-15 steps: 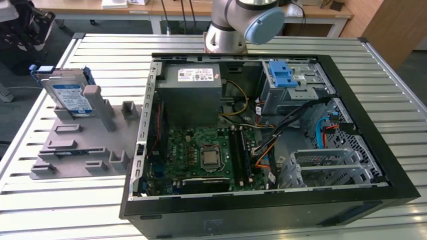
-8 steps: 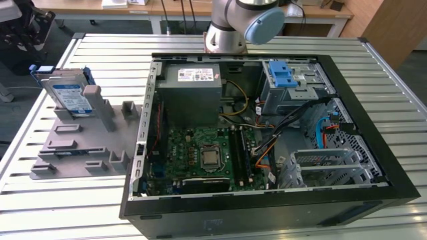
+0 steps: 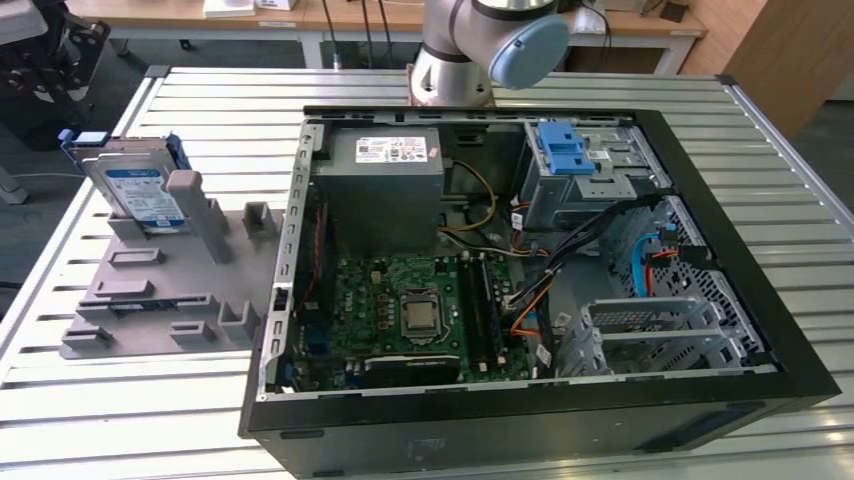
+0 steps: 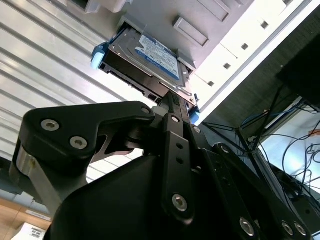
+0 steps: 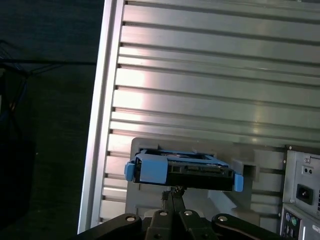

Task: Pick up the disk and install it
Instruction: 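Pick up the disk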

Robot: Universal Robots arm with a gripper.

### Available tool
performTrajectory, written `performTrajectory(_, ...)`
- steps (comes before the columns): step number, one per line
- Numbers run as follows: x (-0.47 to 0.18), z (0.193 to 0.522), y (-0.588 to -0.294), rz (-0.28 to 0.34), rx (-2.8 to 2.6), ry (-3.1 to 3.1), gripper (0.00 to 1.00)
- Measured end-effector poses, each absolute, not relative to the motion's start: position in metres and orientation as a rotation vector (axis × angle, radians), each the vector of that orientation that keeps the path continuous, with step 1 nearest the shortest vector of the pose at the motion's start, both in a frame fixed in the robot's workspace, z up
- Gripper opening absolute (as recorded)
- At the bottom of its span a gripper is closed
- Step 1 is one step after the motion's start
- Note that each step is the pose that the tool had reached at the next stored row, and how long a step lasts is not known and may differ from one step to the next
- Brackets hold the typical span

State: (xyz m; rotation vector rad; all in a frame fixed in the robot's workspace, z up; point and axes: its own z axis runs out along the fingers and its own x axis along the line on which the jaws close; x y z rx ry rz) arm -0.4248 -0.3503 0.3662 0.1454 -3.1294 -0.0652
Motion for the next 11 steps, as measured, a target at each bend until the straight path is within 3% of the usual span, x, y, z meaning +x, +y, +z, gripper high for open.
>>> performTrajectory(11,-0.4252,0.3661,-0.3502,-0.065,0.22,-3.124,0.11)
